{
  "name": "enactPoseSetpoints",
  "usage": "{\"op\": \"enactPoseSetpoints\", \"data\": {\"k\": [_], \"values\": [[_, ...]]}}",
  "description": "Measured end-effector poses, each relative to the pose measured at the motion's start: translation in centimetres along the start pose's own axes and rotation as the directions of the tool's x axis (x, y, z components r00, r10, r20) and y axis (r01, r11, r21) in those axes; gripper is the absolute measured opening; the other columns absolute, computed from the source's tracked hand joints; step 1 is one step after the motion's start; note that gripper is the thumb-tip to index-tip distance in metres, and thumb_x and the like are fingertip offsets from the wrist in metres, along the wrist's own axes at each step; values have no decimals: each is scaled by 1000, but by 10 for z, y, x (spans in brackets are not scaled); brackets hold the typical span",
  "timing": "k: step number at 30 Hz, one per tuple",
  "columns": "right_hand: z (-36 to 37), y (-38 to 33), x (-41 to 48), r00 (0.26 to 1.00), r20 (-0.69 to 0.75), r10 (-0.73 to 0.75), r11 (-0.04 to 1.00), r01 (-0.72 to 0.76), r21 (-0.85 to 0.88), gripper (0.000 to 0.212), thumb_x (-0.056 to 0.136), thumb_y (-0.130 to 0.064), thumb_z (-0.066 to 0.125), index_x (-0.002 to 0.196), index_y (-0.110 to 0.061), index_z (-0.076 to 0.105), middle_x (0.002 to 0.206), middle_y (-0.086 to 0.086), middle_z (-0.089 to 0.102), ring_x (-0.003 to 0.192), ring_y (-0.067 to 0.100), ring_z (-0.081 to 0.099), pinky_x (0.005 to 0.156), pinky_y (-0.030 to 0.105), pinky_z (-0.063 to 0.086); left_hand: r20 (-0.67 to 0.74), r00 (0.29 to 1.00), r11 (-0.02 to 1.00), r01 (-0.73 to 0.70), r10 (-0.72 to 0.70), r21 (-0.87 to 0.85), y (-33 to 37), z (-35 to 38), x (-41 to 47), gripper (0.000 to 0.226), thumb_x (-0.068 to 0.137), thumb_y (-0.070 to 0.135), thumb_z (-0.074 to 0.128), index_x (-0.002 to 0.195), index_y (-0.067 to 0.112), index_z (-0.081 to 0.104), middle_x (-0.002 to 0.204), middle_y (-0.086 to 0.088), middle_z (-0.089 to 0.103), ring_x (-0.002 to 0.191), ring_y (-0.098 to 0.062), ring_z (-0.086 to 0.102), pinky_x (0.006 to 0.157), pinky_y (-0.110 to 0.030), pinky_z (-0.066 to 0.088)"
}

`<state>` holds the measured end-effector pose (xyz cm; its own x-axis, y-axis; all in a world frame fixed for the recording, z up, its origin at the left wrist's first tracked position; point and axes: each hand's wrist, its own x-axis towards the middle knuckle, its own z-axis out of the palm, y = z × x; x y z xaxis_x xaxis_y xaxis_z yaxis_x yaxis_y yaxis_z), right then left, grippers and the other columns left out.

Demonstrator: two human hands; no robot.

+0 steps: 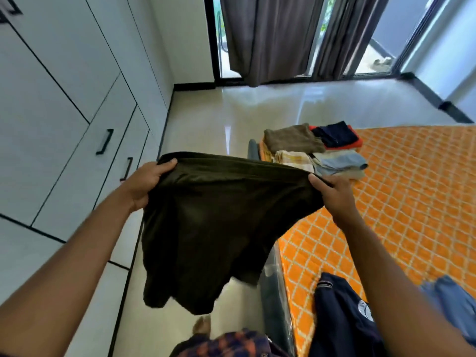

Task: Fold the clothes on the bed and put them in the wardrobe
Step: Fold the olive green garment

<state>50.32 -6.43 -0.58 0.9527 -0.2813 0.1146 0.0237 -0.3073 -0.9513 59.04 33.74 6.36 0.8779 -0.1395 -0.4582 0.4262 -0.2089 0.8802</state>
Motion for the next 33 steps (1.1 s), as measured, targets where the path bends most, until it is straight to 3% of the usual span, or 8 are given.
{"op": "enactPoseSetpoints", "data": {"k": [2, 4, 8, 11, 14, 22, 26, 33], "values": [[4, 0, -5, 987, 36, 158, 970, -162, 179, 35, 88, -42, 77, 72, -10, 73, 65, 1, 68, 60, 14, 64, 57, 27, 47, 61, 998, 998, 21, -17, -61, -4, -8, -2, 46, 97, 39, 58, 123, 2, 67, 121, -21, 69, 114, -34, 66, 100, -44, 52], [10, 5, -7, 890, 235, 390, 817, -453, 358, 75, 65, -60, 88, 103, 2, 74, 85, 17, 72, 71, 28, 70, 60, 34, 55, 116, 992, 993, 68, -57, -98, -6, -16, -2, 47, 93, 39, 59, 121, 3, 69, 123, -20, 69, 114, -34, 67, 101, -44, 51], [17, -5, -14, 841, 450, 299, 621, -530, 577, 44, 75, -18, 83, 113, -1, 72, 98, 18, 73, 81, 29, 74, 63, 36, 61, 88, 992, 972, 108, -91, -211, -5, -23, 4, 39, 95, 37, 58, 107, 6, 78, 117, -19, 72, 100, -28, 72, 89, -37, 58], [21, -14, -15, 813, 523, 257, 790, -488, 372, 40, 74, -1, 83, 111, 5, 71, 106, 20, 73, 93, 32, 72, 77, 41, 62, 82, 995, 936, 83, -58, -342, 1, -29, 13, 42, 100, 35, 55, 125, 3, 66, 122, -20, 70, 110, -30, 69, 88, -36, 60], [35, -15, -17, 896, 276, 348, 926, -283, -250, 22, 85, -20, 81, 72, -4, 73, 68, 2, 72, 67, 13, 69, 66, 37, 51, 86, 996, 949, 33, -6, -314, 15, -38, 22, 41, 101, 35, 55, 123, 3, 66, 114, -17, 72, 99, -27, 72, 80, -33, 62], [84, -52, 11, 905, 46, 422, 769, -385, 510, 32, 93, -30, 70, 119, -10, 69, 111, 13, 75, 101, 30, 73, 83, 41, 58, -10, 996, 971, -86, 86, -223, 40, -45, 53, 42, 100, 38, 59, 123, 4, 67, 120, -19, 70, 109, -32, 69, 90, -41, 56], [134, -90, 44, 874, -135, 467, 849, -400, 347, 21, 93, -32, 72, 109, -19, 71, 106, 5, 75, 97, 24, 71, 88, 41, 59, -211, 941, 965, -253, 263, 71, 45, 2, 54, 31, 102, 37, 56, 114, 12, 70, 104, -4, 70, 99, -23, 66, 82, -29, 49], [230, -124, 13, 957, -286, -54, 980, -5, -199, 13, 94, -16, 61, 90, -12, 74, 79, -2, 62, 70, 4, 57, 60, 12, 38, -381, 841, 923, -362, 383, 129, 27, 77, 33, 35, 105, 38, 49, 95, 14, 72, 89, -4, 72, 85, -23, 66, 77, -35, 53]]}}
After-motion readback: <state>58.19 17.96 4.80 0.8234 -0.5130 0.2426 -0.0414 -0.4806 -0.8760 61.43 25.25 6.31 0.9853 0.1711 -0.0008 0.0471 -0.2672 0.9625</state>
